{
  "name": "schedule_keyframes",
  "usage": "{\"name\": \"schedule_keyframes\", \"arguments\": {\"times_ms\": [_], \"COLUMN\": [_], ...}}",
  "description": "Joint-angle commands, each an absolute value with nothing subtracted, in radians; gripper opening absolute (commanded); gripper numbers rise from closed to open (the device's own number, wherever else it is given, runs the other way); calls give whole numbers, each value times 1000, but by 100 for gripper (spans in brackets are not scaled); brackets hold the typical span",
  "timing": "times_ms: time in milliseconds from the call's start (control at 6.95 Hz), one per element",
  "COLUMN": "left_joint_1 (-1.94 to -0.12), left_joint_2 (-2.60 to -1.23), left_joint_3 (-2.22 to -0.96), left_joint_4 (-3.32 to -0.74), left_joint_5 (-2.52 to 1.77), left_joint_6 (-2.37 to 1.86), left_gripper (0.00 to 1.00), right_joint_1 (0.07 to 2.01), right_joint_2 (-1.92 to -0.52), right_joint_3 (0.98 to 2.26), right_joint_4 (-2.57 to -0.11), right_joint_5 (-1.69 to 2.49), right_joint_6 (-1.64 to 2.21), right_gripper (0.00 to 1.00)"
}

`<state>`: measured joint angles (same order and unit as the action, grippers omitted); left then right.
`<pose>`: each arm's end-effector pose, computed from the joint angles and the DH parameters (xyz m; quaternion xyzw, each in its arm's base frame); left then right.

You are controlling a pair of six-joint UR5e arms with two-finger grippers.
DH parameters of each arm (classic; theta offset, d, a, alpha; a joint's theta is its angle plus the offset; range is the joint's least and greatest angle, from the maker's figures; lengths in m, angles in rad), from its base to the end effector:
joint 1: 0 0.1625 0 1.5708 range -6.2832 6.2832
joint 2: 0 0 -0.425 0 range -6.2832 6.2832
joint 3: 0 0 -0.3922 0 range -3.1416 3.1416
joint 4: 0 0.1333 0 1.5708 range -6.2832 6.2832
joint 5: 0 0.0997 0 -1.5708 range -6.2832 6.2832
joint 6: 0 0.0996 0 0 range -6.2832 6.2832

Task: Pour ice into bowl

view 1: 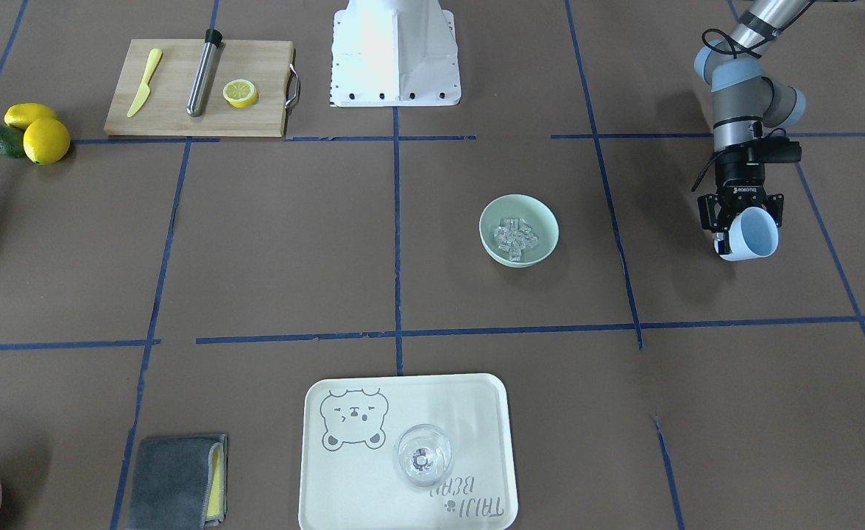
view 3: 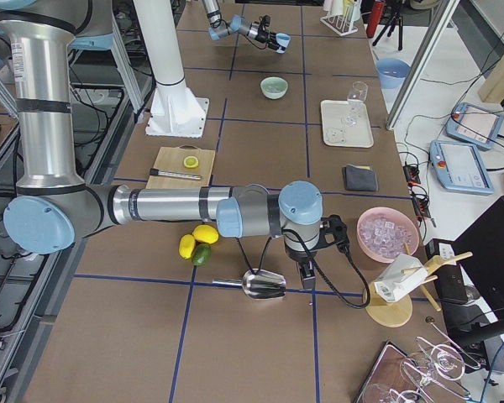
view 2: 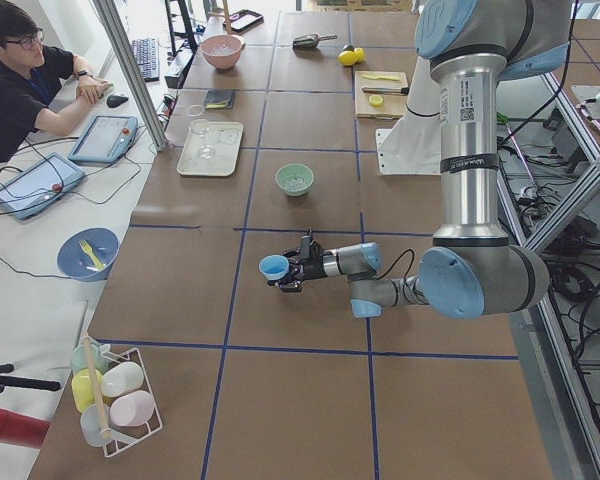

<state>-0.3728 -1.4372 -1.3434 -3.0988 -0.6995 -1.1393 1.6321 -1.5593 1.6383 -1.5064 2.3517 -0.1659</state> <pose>0.3041 -0.3439 0.6558 0.5196 0.3218 -0.2102 0.7631 0.0940 -0.4998 0.6123 0.1088 -0.3697 -0.0754 0.9197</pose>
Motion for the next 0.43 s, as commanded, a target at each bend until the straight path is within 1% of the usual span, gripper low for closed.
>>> {"name": "schedule_keyframes", "arguments": {"times_ms": [0, 288], "left_joint_1": [-373, -379], "left_joint_2": [-1436, -1418], "left_joint_3": [-1347, -1373], "left_joint_4": [-3102, -3111], "left_joint_5": [-699, -707], "left_joint_6": [-1132, -1123], "left_gripper": [100, 100], "right_joint_1": [1632, 1632], "right_joint_2": [-1555, -1551], "right_joint_3": [1638, 1638], "right_joint_4": [-1506, -1506], "right_joint_5": [2350, 2350], "right_joint_6": [-166, -164], "right_gripper": [100, 100]}}
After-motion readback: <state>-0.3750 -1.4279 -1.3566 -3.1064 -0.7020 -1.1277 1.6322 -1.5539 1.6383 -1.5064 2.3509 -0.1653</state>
